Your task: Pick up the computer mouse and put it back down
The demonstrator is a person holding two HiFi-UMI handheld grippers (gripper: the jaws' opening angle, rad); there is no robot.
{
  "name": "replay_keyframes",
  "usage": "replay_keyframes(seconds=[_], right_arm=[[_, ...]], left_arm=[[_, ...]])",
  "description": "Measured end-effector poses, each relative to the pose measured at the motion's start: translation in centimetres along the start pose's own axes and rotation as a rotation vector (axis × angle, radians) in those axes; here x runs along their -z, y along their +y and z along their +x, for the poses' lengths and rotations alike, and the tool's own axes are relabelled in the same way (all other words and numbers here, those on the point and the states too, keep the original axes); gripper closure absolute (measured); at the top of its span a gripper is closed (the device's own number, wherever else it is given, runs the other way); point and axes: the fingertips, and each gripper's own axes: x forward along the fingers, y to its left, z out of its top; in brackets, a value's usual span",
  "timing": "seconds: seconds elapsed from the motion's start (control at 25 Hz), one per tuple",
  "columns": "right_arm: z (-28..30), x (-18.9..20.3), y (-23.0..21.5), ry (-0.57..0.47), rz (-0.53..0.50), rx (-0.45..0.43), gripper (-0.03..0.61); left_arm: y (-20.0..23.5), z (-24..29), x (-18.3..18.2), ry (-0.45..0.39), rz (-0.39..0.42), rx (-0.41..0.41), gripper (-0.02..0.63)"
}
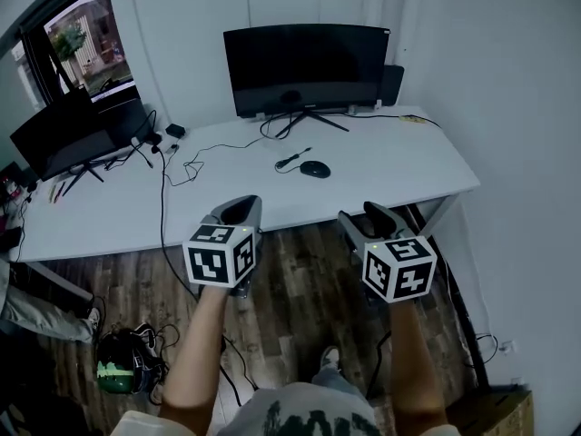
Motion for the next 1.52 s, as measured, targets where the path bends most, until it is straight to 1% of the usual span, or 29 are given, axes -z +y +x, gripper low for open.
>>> replay_keyframes(seconds=[0.08, 0.2, 0.28, 0.52, 1.08, 1.4, 1.52], right_arm=[[0.9, -0.3, -1.2, 0.007, 0.001, -0.021, 0.338], [2.1, -0.4, -2.8, 0.025, 0.000, -0.058, 0.301], [2.8, -0.4, -3.8, 0.031, 0.002, -0.076, 0.290], [4.3, -0.6, -6.5, 0.035, 0.013, -0.119, 0.281], [7.1, -0.4, -9.5, 0.060, 0.000, -0.210, 0.275], [8.7, -0.1, -10.3, 0.078, -0.015, -0.254, 0.268], [9.6, 0.1, -10.2, 0.090, -0.030, -0.263, 0.268]], left_arm=[[-0.1, 1.2, -0.4, 0.001, -0.007, -0.016, 0.612], [-0.4, 3.0, -0.8, 0.010, -0.010, -0.039, 0.612], [-0.7, 4.0, -0.8, 0.018, -0.010, -0.052, 0.612], [-1.6, 6.3, -1.3, 0.030, -0.002, -0.093, 0.612], [-1.8, 9.0, -1.7, 0.045, -0.006, -0.182, 0.612], [-1.2, 9.3, -1.5, 0.044, -0.019, -0.229, 0.612], [-0.8, 9.6, -1.4, 0.039, -0.022, -0.235, 0.612]])
